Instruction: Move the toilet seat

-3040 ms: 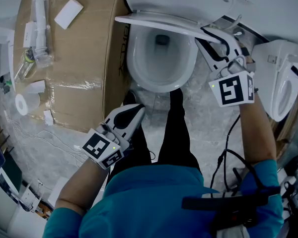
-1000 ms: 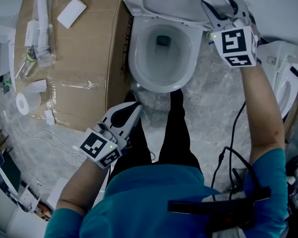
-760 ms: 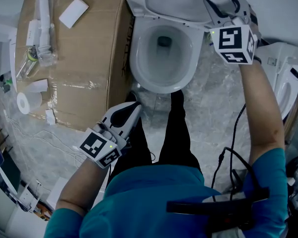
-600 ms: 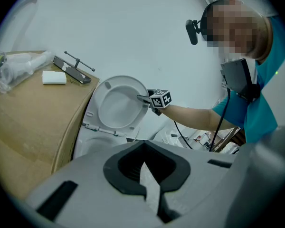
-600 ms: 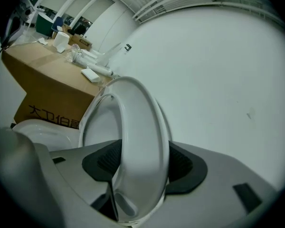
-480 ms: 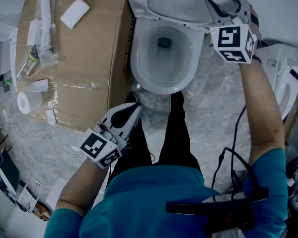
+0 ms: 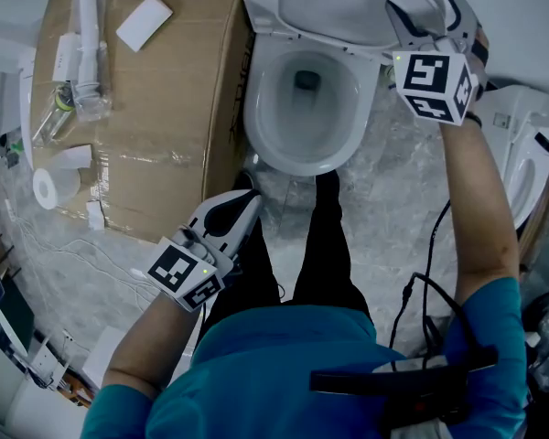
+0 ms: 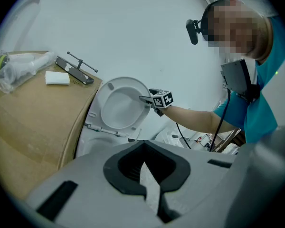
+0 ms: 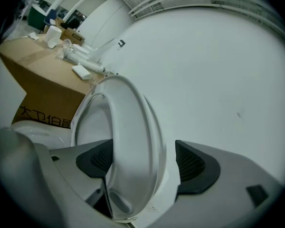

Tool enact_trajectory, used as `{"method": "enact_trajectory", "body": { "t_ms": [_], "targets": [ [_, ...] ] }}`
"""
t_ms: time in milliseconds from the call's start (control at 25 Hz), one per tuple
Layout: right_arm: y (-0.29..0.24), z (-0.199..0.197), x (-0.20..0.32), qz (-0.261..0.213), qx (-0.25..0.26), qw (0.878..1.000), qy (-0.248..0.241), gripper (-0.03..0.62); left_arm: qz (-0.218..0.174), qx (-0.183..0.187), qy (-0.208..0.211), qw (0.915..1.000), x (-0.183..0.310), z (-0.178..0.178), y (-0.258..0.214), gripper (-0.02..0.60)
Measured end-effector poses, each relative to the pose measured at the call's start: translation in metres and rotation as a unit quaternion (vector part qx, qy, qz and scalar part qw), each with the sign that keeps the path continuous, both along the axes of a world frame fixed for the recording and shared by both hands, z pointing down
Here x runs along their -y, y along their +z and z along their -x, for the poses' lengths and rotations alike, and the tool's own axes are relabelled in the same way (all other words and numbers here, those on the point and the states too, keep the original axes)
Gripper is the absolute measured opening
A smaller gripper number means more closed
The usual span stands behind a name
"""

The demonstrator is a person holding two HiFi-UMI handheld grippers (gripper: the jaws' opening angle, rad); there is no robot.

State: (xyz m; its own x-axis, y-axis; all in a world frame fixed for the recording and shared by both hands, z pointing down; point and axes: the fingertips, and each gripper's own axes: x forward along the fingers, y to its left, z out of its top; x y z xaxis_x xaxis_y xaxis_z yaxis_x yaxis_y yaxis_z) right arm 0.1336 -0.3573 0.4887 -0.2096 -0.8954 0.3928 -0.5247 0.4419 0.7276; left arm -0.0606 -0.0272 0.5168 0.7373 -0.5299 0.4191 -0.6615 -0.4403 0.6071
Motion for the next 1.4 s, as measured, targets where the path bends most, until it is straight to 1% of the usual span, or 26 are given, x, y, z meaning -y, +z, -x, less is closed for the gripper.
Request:
{"method": "enact_trajectory", "body": {
  "t_ms": [40, 80, 400, 520, 680, 920, 1160, 1400],
  "targets": [
    [-0.001, -0.002, 0.003, 0.003, 0.005, 1.0, 0.006, 0.38, 0.0, 0.0, 0.001, 1.0, 0.0, 0.0, 0.0, -0.009],
    [-0.002, -0.003, 0.005, 0.006, 0.008, 1.0, 0.01, 0.383, 0.001, 0.0, 0.002, 1.0, 0.0, 0.0, 0.0, -0.009],
    [0.001, -0.008, 0.028, 0.029, 0.017, 0.999, 0.02, 0.385, -0.002, -0.001, 0.0, 1.0, 0.003, 0.003, 0.0, -0.008],
    [0.001, -0.008, 0.035, 0.041, 0.01, 0.999, 0.013, 0.417, -0.002, -0.002, -0.003, 1.0, 0.004, 0.004, -0.001, -0.008],
    [0.0, -0.007, 0.036, 0.04, 0.009, 0.999, 0.013, 0.422, 0.002, -0.002, -0.002, 1.0, 0.005, 0.003, -0.001, -0.008],
    [-0.001, -0.008, 0.034, 0.041, 0.011, 0.999, 0.024, 0.422, -0.004, -0.003, 0.001, 1.0, 0.007, -0.001, -0.006, -0.009],
    [-0.009, 0.002, 0.017, 0.041, 0.026, 0.999, -0.005, 0.422, -0.004, -0.005, 0.006, 1.0, 0.007, -0.007, -0.011, -0.009],
    [-0.019, 0.003, -0.019, 0.051, 0.051, 0.997, -0.019, 0.422, -0.016, -0.003, 0.011, 0.9998, 0.011, -0.008, -0.024, -0.008]
  ]
}}
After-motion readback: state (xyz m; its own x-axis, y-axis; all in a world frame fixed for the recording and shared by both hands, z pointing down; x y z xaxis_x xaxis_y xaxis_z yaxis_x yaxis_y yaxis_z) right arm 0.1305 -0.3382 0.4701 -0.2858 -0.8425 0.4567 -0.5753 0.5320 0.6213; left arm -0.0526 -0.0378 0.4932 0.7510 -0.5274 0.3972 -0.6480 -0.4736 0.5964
